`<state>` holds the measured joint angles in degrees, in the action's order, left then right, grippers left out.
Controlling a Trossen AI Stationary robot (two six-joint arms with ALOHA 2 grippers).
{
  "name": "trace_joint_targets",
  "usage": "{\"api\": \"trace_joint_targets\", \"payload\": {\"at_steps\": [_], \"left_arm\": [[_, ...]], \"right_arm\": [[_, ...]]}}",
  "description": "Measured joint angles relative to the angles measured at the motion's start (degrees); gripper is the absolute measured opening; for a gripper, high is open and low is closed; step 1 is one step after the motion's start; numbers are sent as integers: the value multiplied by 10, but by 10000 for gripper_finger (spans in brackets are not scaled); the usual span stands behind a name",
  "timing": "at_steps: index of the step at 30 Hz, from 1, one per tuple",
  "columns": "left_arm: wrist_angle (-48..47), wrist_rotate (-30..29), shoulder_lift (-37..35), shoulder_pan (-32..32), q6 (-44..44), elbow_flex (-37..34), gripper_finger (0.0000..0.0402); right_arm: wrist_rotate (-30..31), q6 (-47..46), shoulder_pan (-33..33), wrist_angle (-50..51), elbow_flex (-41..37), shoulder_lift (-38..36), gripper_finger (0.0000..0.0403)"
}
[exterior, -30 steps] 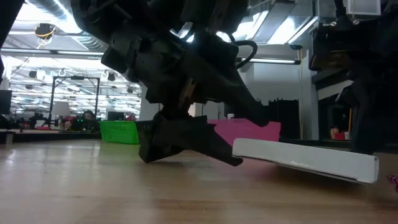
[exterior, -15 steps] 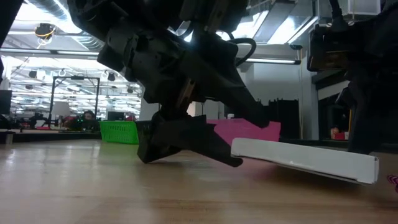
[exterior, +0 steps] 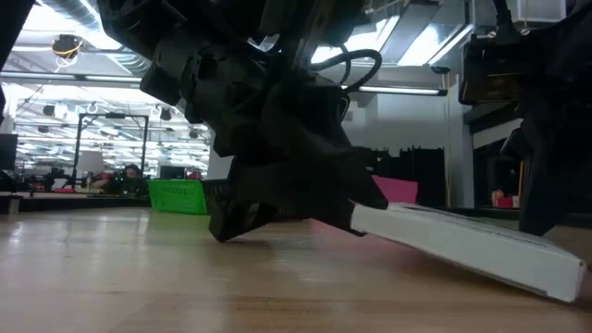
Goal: Pick and place items into bin
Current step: Put the white card reader box into the red bin
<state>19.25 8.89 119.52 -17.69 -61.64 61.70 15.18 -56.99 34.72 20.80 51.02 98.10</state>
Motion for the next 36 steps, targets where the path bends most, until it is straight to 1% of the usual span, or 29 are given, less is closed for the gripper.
{"api": "trace_joint_targets", "payload": {"at_steps": [3,6,15,18,19,24,28,33,36], "left_arm": [[6,-4,0,0,23,0,29],[10,-7,0,0,41,0,19],[12,-8,-10,3,94,0,13],[-9,-13,-22,4,117,-4,12],[-10,-14,-24,6,122,-3,11],[-51,-20,-44,11,143,-4,2],[-46,-20,-50,11,149,-14,0],[-52,-15,-70,11,180,-16,1],[-57,-16,-86,11,195,-16,1]], "right_arm": [[0,0,0,0,0,0,0],[0,0,0,0,0,0,0],[3,33,0,-5,0,-15,0],[12,37,-1,-5,1,-29,0],[20,43,-1,-5,1,-36,0],[96,66,2,-1,1,-79,0],[156,91,4,5,1,-114,0],[196,108,5,14,1,-132,0],[197,108,5,14,1,-132,0]]}}
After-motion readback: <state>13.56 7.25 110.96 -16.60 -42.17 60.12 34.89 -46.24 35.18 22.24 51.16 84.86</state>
